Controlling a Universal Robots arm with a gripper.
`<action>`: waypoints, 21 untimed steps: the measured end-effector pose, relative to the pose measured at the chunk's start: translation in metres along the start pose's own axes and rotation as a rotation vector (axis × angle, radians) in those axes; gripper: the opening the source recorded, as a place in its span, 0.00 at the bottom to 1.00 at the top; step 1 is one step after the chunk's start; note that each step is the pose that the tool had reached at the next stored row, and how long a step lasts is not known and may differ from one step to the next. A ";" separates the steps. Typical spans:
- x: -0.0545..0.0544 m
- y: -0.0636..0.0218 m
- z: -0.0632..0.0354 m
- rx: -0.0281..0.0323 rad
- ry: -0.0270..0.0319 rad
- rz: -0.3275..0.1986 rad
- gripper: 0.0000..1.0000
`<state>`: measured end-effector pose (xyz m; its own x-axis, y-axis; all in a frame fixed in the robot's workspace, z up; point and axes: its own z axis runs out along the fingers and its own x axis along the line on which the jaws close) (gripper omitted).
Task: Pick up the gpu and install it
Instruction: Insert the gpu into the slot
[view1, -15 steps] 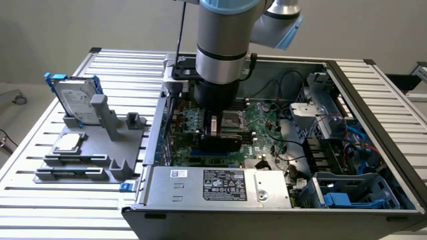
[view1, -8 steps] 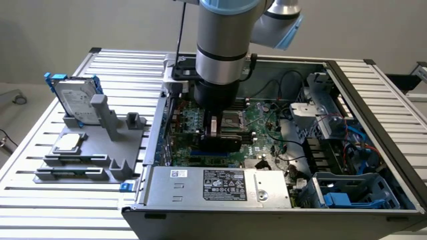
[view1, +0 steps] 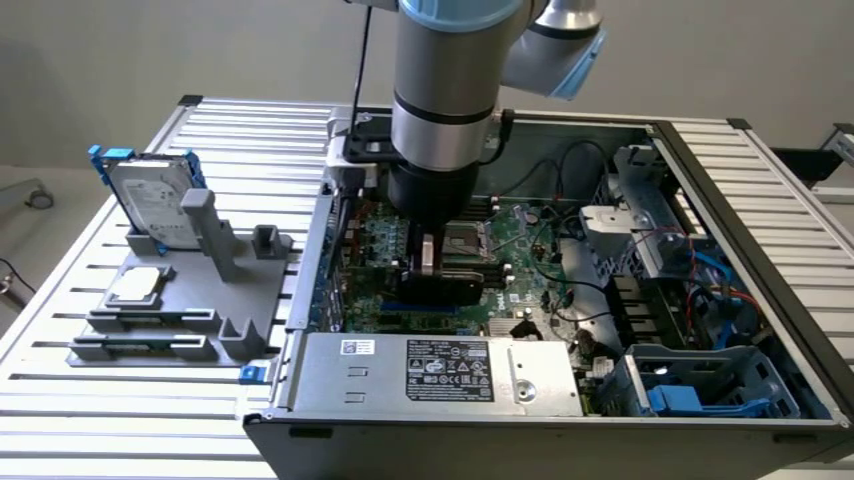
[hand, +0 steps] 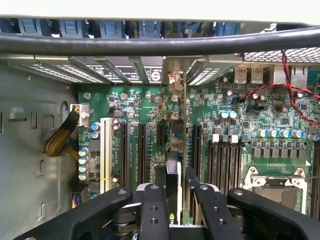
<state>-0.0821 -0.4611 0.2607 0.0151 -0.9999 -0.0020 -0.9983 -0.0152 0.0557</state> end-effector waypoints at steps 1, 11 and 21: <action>0.000 0.0000 0.0002 0.0000 -0.0002 0.000 0.26; 0.001 -0.0004 0.0018 0.0000 -0.0083 -0.001 0.26; 0.002 -0.0006 0.0035 -0.0015 -0.0194 -0.001 0.26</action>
<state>-0.0817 -0.4633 0.2572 0.0151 -0.9997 -0.0213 -0.9982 -0.0163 0.0572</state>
